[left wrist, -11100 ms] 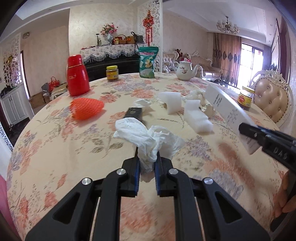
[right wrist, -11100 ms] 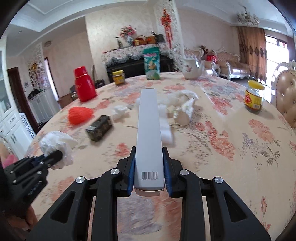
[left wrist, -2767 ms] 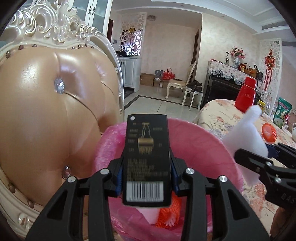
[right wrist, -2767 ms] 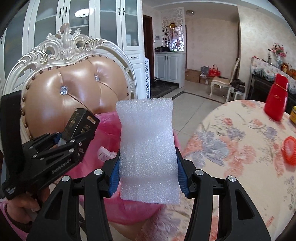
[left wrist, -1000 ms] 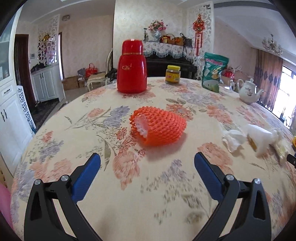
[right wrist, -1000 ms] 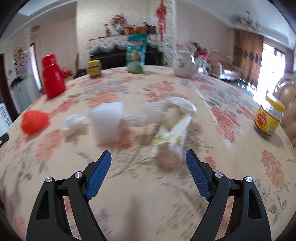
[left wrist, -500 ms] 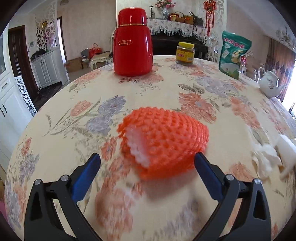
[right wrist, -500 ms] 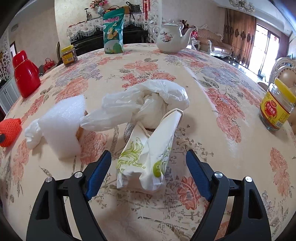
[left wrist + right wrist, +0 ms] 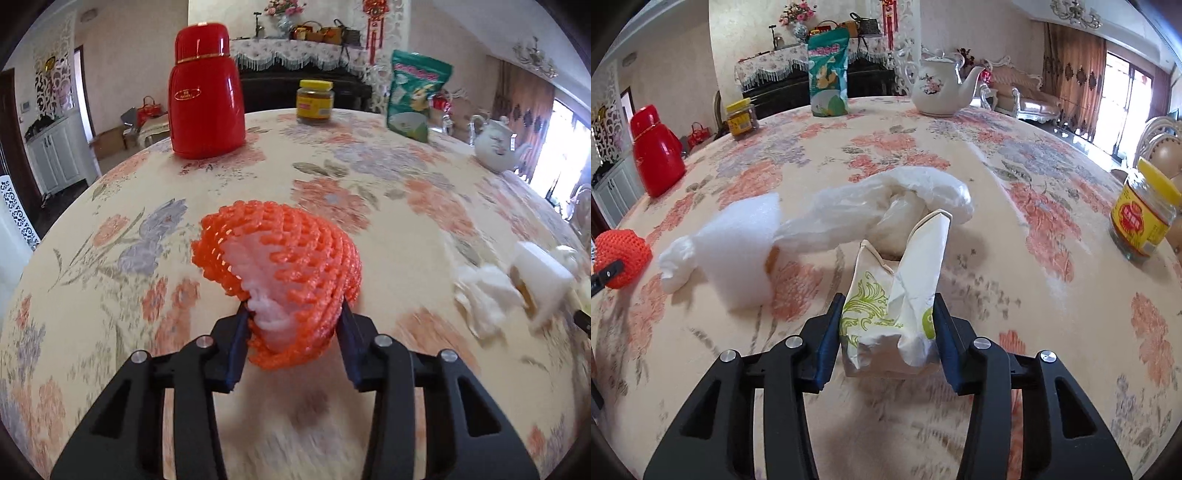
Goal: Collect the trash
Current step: 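Carry the paper bag and orange net to the wastebasket and open both tools, then move both tools back over the table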
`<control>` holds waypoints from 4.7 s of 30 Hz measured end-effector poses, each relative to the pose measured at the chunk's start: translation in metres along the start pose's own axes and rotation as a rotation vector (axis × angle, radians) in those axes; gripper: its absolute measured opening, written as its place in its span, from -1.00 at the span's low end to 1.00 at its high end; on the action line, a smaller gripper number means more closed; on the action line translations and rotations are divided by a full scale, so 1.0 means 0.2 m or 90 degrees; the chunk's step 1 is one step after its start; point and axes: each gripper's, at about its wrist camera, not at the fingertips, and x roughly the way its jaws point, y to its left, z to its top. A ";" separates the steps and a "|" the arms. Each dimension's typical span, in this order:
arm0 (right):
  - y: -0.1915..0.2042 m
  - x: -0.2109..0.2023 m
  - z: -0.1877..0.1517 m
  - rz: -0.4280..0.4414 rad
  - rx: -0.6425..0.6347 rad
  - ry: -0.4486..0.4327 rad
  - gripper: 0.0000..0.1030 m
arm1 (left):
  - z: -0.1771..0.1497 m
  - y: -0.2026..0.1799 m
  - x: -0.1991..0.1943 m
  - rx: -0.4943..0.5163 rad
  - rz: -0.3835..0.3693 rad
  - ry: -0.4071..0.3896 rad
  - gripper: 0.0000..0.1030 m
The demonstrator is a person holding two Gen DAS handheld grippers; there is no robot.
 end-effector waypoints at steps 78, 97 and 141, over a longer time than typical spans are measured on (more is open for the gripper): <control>1.86 -1.28 -0.99 0.415 -0.371 -0.128 -0.13 | -1.28 0.87 -1.87 -0.133 0.194 -0.244 -0.13; 2.65 -1.29 -1.12 0.560 -0.498 -0.085 -0.12 | -1.38 1.65 -1.88 -0.243 0.346 -0.189 0.00; 0.82 -1.12 -0.67 0.245 -0.238 -0.210 0.52 | -0.86 0.03 -1.52 -0.028 0.039 -0.228 0.90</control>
